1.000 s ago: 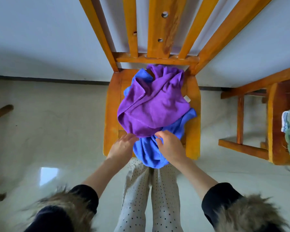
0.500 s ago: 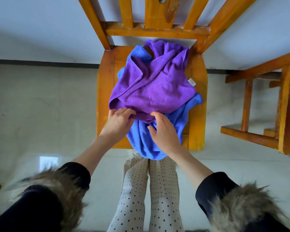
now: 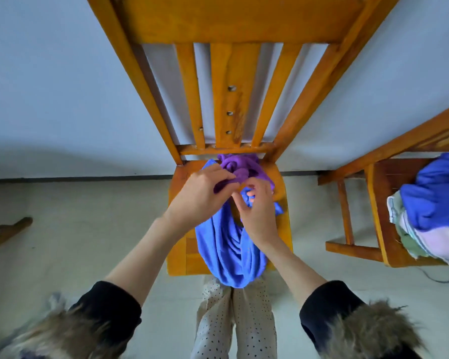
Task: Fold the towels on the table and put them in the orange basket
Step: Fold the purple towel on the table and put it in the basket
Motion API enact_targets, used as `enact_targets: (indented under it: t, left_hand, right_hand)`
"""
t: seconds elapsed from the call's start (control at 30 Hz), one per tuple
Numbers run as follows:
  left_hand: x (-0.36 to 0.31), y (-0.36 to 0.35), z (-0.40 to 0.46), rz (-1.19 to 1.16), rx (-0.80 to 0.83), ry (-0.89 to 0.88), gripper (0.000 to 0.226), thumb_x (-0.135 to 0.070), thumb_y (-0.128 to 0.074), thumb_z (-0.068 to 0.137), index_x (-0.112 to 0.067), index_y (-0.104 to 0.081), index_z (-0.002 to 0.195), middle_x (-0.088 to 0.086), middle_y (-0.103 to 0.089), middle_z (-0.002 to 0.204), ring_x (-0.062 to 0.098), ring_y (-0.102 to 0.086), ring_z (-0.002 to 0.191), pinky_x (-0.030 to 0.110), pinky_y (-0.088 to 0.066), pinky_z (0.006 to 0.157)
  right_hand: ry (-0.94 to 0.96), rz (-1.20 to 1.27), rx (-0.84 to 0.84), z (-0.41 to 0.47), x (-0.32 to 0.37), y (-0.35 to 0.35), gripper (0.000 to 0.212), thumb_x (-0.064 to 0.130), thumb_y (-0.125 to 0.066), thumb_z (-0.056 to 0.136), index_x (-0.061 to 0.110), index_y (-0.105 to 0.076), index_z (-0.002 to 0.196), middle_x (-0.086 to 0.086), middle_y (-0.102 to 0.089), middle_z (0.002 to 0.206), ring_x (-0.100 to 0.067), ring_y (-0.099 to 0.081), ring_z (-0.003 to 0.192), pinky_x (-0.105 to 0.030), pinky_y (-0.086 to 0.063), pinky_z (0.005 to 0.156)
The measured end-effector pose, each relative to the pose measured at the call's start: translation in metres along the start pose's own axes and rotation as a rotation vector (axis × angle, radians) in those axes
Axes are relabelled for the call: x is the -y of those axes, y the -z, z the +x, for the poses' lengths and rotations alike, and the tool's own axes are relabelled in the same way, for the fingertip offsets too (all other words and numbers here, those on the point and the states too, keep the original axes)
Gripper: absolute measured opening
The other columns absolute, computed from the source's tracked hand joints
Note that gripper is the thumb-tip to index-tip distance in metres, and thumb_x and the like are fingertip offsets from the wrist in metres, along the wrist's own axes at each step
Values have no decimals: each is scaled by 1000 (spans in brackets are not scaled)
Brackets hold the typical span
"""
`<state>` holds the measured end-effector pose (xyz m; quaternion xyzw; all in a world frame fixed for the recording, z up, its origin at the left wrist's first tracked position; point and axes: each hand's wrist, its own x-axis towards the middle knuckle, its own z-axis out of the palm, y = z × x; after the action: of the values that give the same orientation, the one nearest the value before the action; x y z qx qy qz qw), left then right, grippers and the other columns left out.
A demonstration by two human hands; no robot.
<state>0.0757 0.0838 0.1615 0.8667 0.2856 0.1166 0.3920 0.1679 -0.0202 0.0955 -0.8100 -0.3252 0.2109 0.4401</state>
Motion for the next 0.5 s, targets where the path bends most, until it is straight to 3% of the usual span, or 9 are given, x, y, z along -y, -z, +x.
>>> enact_targets:
  t: [0.1, 0.2, 0.33, 0.5]
  left_hand:
    - [-39, 42, 15, 57, -21, -113, 14, -15, -62, 88, -6, -71, 94, -6, -51, 78, 5, -44, 68, 2, -32, 65]
    - [-75, 78, 25, 55, -89, -169, 14, -16, -60, 89, -6, -70, 89, -7, -53, 78, 4, -44, 68, 2, -31, 65]
    - [-122, 116, 30, 35, -199, -230, 13, -16, -60, 88, -7, -68, 85, -6, -55, 76, 0, -44, 71, 7, -32, 65]
    - [-167, 166, 23, 87, -264, -284, 14, -19, -60, 89, -11, -71, 88, -11, -54, 77, 2, -49, 72, 13, -37, 67]
  right_hand:
    - [86, 5, -94, 21, 38, 27, 16, 11, -66, 84, 3, -60, 97, 8, -47, 91, -23, -54, 84, -18, -40, 74]
    - [178, 32, -85, 35, 72, 52, 10, 14, -65, 84, 9, -60, 92, 18, -46, 82, -19, -55, 79, -13, -41, 70]
    - [198, 114, -6, 35, 119, 79, 11, 24, -62, 87, 26, -53, 93, 13, -55, 84, -2, -57, 77, -10, -44, 67]
    - [274, 106, -75, 33, 171, 113, 11, 13, -54, 91, 14, -60, 100, 3, -63, 88, -11, -60, 77, -18, -49, 69]
